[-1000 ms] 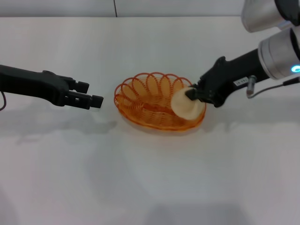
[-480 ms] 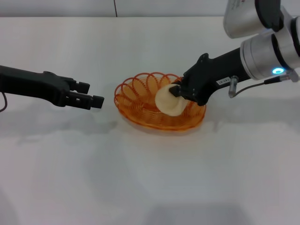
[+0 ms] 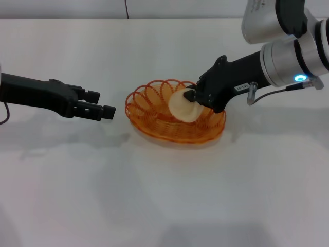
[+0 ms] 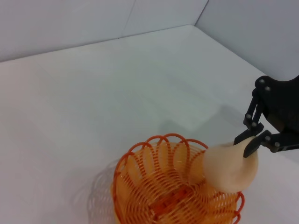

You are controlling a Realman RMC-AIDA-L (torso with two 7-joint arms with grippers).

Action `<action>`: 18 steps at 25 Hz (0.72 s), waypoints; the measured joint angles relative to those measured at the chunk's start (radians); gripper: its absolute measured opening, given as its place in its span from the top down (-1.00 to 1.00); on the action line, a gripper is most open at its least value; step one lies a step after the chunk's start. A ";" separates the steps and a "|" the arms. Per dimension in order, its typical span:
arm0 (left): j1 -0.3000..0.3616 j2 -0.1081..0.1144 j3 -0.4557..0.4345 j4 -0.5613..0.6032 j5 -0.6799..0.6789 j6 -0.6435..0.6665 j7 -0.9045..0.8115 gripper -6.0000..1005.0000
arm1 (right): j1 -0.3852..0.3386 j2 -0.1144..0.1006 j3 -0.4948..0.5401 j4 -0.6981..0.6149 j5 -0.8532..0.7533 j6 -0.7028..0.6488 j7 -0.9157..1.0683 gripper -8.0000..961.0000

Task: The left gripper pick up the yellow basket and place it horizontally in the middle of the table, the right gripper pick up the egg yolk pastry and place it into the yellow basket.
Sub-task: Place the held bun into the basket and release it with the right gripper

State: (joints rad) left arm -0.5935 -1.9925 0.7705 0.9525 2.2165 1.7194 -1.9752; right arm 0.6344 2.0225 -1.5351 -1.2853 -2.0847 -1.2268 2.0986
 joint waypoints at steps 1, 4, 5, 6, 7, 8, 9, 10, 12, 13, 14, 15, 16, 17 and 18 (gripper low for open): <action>0.000 0.000 0.000 0.000 0.000 0.000 0.000 -0.57 | 0.000 0.000 0.000 0.000 0.003 0.003 -0.005 0.89; 0.000 0.000 -0.001 0.000 0.000 0.000 -0.001 -0.57 | -0.001 0.000 0.000 0.002 0.007 0.007 -0.007 0.84; 0.000 0.000 -0.001 0.000 0.000 -0.001 -0.001 -0.57 | -0.001 -0.001 0.000 0.002 0.007 0.008 -0.007 0.83; 0.000 0.000 -0.002 0.000 0.000 -0.001 -0.001 -0.57 | -0.001 -0.001 0.000 0.002 0.008 0.009 -0.007 0.81; 0.000 0.000 -0.002 0.000 0.000 -0.001 -0.001 -0.57 | 0.000 -0.001 0.000 0.002 0.008 0.009 -0.008 0.79; 0.000 0.000 -0.002 0.000 0.000 -0.001 -0.001 -0.57 | 0.000 -0.001 0.000 0.002 0.008 0.009 -0.008 0.77; 0.000 0.000 -0.002 0.000 0.000 -0.001 -0.001 -0.57 | 0.000 -0.001 0.000 0.002 0.008 0.009 -0.008 0.76; 0.000 0.000 -0.002 0.000 0.000 -0.001 -0.001 -0.57 | 0.001 -0.001 0.000 0.002 0.008 0.009 -0.008 0.74; 0.000 0.000 -0.003 0.000 0.000 -0.002 -0.001 -0.57 | 0.001 -0.001 0.000 -0.001 0.009 0.009 -0.008 0.71; 0.000 0.000 -0.003 0.000 0.000 -0.002 -0.001 -0.57 | -0.001 -0.001 0.002 -0.005 0.012 0.009 -0.009 0.69; 0.000 0.000 -0.003 0.000 0.000 -0.003 0.000 -0.57 | -0.002 -0.001 0.003 -0.006 0.016 0.009 -0.010 0.61; 0.000 0.000 -0.003 0.000 0.000 -0.004 0.000 -0.57 | -0.003 -0.002 0.004 -0.008 0.021 0.009 -0.012 0.54; 0.000 0.000 -0.004 0.000 0.000 -0.004 0.000 -0.57 | -0.005 -0.003 0.006 -0.009 0.027 0.008 -0.016 0.46; 0.000 0.000 -0.005 0.000 0.000 -0.005 0.000 -0.57 | -0.008 -0.005 0.009 -0.010 0.037 0.007 -0.022 0.39; 0.001 0.000 -0.006 0.000 0.000 -0.005 0.001 -0.57 | -0.012 -0.006 0.013 -0.015 0.043 0.005 -0.026 0.31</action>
State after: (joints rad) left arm -0.5923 -1.9923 0.7648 0.9525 2.2164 1.7145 -1.9747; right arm 0.6221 2.0162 -1.5224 -1.3004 -2.0412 -1.2220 2.0728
